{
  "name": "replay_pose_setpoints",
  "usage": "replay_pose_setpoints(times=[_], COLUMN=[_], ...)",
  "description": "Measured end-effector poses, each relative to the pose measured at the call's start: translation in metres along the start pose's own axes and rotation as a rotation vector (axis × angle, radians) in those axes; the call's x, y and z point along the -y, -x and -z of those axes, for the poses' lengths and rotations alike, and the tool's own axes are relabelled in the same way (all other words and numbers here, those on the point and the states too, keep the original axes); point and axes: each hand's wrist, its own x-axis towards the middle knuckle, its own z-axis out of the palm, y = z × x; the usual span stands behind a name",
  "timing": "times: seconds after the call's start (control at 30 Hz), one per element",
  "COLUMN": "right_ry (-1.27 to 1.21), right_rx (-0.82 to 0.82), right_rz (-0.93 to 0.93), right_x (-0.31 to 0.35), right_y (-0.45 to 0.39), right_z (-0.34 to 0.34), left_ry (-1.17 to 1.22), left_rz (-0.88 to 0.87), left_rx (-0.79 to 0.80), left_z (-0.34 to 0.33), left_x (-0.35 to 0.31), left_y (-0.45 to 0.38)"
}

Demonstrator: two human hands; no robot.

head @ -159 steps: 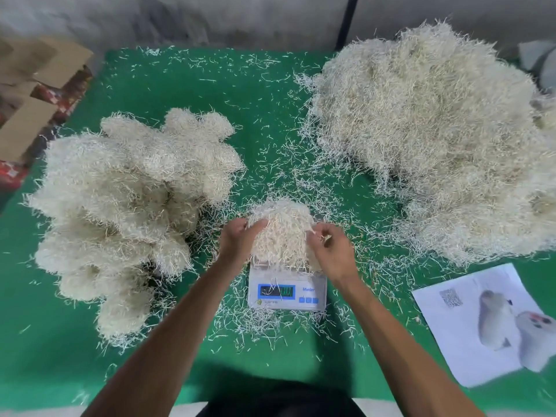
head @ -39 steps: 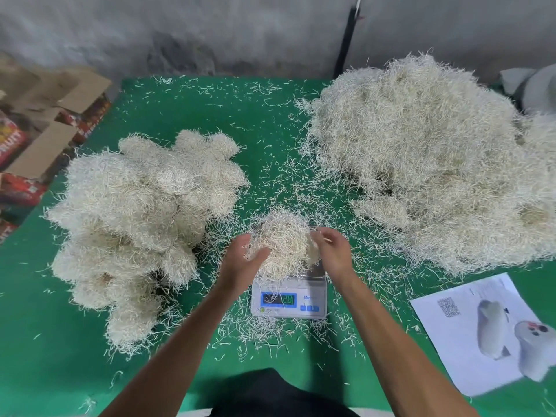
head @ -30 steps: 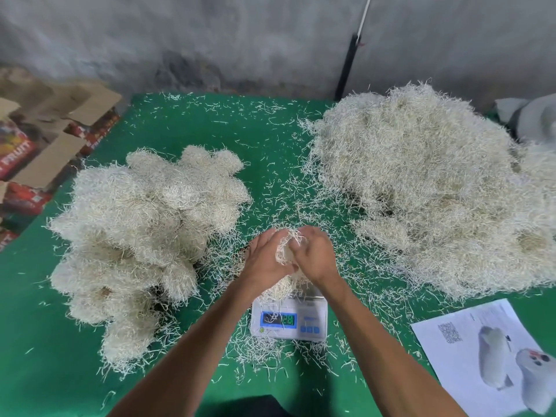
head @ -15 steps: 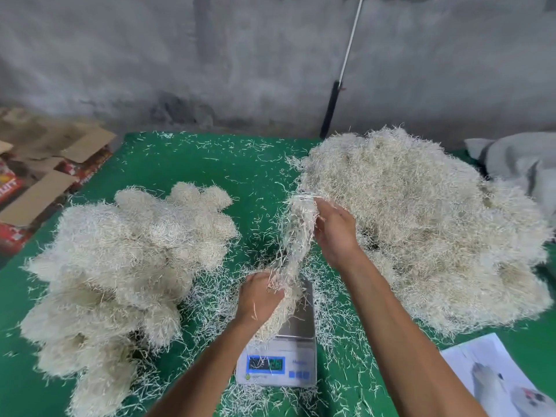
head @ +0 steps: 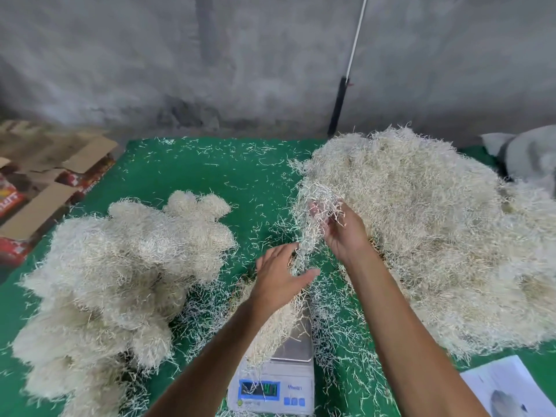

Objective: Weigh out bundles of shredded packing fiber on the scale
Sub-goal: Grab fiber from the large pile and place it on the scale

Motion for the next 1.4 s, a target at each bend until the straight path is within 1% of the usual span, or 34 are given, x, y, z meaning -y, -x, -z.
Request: replay_pose_setpoints(times=[0.07,0.1,0.13,0.2,0.23,0.27,0.33,0.4,0.43,0.53,0.57,0.63,0.7,0.8,0.9,0.97,1.03,1.07,1.13,1.27,1.4], right_ry=[-0.060,-0.022,0.096,0.437,0.587,0.716,0.914,0.998,1.007,0.922,0.864,0.700,0.510,0.378,0.379,0.368,0.368,0.378,0.440,0.606,0.659], right_rx=[0.050,0.069,0.061,-0.009,-0.008,0.029,0.146,0.249,0.272,0.217,0.166,0.040,-0.070,-0.155,-0.217,-0.251,-0.234,-0.217,-0.209,-0.258,-0.196], right_rz=[-0.005,0.042,0.124,0.300,0.357,0.386,0.358,0.312,0.308,0.352,0.368,0.387,0.343,0.282,0.271,0.267,0.277,0.280,0.246,0.118,0.086], right_x=[0.004,0.007,0.009,0.010,0.008,0.003,-0.010,-0.016,-0.016,-0.009,-0.006,0.003,0.011,0.016,0.007,0.004,0.004,0.005,0.004,-0.013,-0.031], right_y=[-0.007,-0.012,-0.018,-0.020,-0.017,-0.013,-0.006,-0.003,-0.003,-0.013,-0.017,-0.027,-0.036,-0.043,-0.048,-0.048,-0.049,-0.048,-0.050,-0.042,-0.022], right_z=[0.004,0.009,0.015,0.028,0.034,0.040,0.050,0.059,0.063,0.075,0.078,0.084,0.090,0.096,0.101,0.104,0.106,0.107,0.110,0.121,0.133], left_ry=[0.049,0.117,0.198,0.363,0.417,0.429,0.367,0.342,0.351,0.323,0.288,0.247,0.235,0.158,0.006,-0.121,-0.275,-0.315,-0.286,-0.144,-0.023], left_rz=[-0.003,-0.033,-0.069,-0.093,-0.105,-0.124,-0.177,-0.179,-0.167,-0.129,-0.123,-0.167,-0.184,-0.083,0.020,0.052,0.044,0.019,-0.037,-0.111,-0.115], left_rx=[0.054,0.054,0.043,0.023,-0.002,-0.032,-0.063,-0.046,-0.031,-0.018,-0.022,-0.003,0.023,0.042,0.081,0.055,0.014,0.001,0.000,0.000,0.036], left_z=[-0.001,-0.002,-0.003,0.001,0.005,0.008,0.015,0.016,0.015,0.006,0.001,-0.012,-0.023,-0.034,-0.036,-0.034,-0.034,-0.035,-0.036,-0.032,-0.021], left_x=[-0.013,-0.015,-0.017,-0.024,-0.029,-0.033,-0.046,-0.052,-0.051,-0.042,-0.037,-0.023,-0.007,0.024,0.048,0.057,0.064,0.068,0.071,0.074,0.073], left_y=[-0.013,-0.019,-0.025,-0.039,-0.047,-0.057,-0.071,-0.079,-0.079,-0.074,-0.070,-0.058,-0.046,-0.030,-0.017,-0.012,-0.011,-0.010,-0.010,-0.005,0.014])
